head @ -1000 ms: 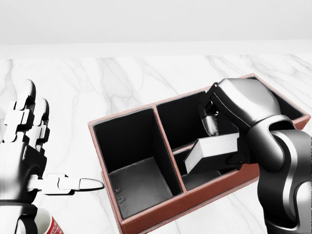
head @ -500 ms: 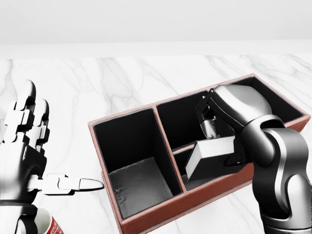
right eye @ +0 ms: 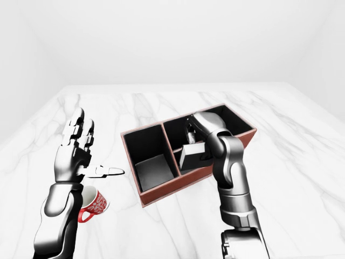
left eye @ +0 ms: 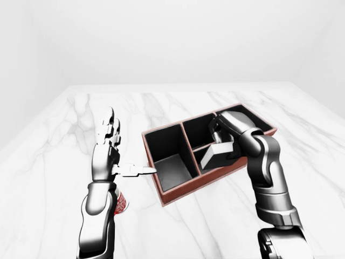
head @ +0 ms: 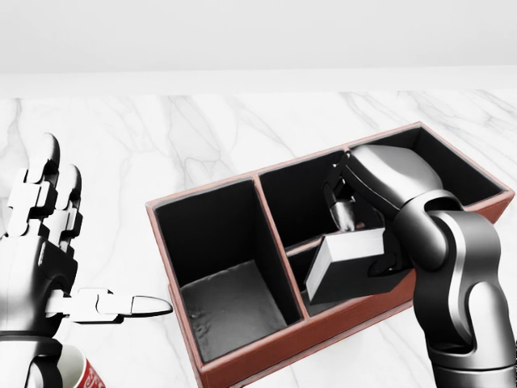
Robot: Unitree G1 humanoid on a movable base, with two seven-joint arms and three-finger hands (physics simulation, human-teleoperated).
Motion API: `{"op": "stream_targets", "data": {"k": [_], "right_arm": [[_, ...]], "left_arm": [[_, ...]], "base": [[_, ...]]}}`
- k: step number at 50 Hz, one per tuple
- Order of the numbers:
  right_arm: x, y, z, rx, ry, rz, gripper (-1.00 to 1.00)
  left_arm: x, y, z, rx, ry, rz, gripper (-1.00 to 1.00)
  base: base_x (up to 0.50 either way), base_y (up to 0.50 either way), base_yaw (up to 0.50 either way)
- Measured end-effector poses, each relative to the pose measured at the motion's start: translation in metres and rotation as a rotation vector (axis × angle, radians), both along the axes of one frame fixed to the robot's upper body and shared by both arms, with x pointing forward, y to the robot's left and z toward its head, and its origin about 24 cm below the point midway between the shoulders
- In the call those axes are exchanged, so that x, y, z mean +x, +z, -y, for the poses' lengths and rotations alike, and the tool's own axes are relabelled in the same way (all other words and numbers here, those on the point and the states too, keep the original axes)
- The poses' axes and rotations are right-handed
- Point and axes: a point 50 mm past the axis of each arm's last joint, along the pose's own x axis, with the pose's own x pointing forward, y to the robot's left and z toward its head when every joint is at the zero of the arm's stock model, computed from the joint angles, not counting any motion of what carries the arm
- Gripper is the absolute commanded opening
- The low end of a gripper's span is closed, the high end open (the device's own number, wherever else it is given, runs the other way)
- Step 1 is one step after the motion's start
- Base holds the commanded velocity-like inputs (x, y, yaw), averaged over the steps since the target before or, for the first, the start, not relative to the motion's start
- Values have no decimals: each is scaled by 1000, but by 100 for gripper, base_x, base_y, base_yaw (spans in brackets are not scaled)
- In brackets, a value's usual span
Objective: Pick up the book and place it in the back compartment of the caddy.
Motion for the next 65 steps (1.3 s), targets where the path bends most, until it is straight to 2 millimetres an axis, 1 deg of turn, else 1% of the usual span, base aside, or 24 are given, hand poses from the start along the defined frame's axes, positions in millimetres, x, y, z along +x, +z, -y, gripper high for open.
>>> {"op": "stream_targets", "data": {"k": [19,43,65], "right_arm": [[13,-6,2,12,-18,-12,-100],[34,-4,2,2,-39,-12,-100],[45,-21,1,-15,-47,-38,-100]], "left_arm": [[0,0,0,0,1,-1,100],[0,1,0,2,2,3,100],[0,0,0,4,3,-1,100]], "base": [[0,0,0],[0,0,0],[0,0,0]]}}
